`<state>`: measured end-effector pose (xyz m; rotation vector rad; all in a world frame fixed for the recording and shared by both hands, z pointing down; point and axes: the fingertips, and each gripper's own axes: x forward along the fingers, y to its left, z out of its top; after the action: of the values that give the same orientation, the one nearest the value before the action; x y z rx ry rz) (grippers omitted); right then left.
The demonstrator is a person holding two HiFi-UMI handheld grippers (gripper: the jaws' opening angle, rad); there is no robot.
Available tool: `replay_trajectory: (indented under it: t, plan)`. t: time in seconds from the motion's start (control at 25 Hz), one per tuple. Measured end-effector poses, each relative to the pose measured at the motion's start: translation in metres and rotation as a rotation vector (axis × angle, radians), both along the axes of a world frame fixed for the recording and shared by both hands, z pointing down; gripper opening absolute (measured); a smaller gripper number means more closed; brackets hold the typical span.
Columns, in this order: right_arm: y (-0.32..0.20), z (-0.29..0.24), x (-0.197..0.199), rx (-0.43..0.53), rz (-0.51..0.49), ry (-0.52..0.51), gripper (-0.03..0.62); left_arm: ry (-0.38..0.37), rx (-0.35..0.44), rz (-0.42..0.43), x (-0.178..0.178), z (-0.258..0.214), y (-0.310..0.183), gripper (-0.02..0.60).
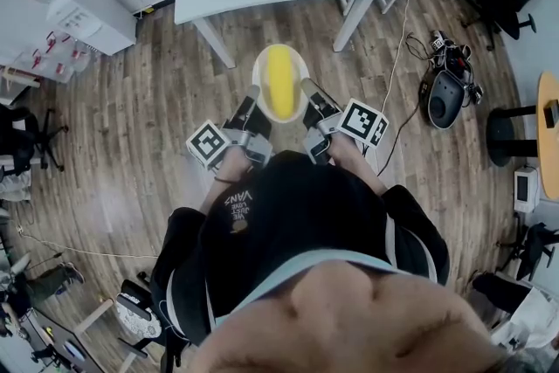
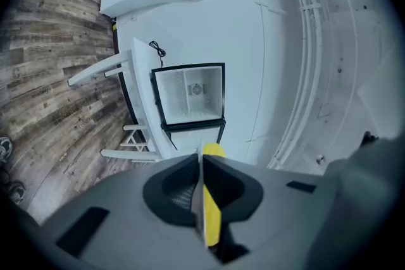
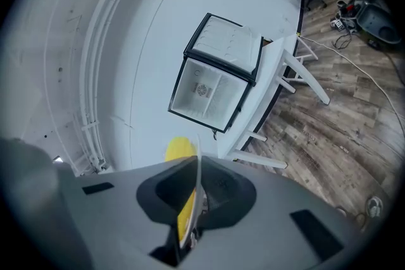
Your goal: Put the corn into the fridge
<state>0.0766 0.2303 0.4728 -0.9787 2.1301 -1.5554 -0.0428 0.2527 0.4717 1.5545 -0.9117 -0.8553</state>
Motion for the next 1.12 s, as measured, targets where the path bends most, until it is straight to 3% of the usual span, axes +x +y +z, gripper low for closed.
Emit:
replay_trajectory:
  t: [0.36, 1.12]
  plan:
    - [-0.007, 0.002, -0.020, 0.005, 0.013, 0.005, 0.023, 0.011, -0.003, 0.005, -0.021, 0.005, -0.009, 0.029]
    - [-0.012, 0.007, -0.054, 0.002, 0.126, 0.011, 0.023, 0.015, -0.004, 0.118, -0.057, 0.012, -0.028, 0.029]
